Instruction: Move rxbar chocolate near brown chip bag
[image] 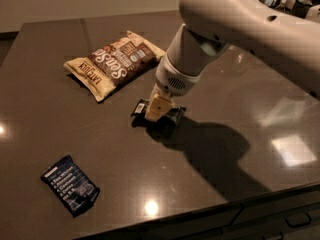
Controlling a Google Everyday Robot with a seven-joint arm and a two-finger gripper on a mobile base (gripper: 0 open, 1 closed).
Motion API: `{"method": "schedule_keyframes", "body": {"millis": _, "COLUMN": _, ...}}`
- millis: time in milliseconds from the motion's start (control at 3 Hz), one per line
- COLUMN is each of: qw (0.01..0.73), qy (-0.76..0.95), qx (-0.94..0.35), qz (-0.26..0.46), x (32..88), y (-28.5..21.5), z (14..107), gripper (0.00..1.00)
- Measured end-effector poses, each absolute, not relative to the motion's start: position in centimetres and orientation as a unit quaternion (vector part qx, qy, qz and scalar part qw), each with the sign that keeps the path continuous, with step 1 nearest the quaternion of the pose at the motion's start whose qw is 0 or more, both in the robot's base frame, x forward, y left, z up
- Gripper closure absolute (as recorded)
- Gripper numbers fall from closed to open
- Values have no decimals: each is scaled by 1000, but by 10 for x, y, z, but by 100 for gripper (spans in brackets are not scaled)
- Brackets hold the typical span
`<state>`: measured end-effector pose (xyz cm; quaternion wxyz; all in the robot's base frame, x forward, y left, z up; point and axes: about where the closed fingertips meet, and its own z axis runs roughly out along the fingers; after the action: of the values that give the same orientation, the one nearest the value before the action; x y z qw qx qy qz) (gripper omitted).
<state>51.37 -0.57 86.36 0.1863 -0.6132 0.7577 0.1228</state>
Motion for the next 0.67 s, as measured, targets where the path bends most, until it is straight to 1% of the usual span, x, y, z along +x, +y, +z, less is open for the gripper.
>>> {"method": "schedule_keyframes", "body": {"millis": 667, "qw": 219, "qy": 777, "qx": -572, "qz": 144, "x": 597, "y": 4, "z": 878, "gripper": 100}}
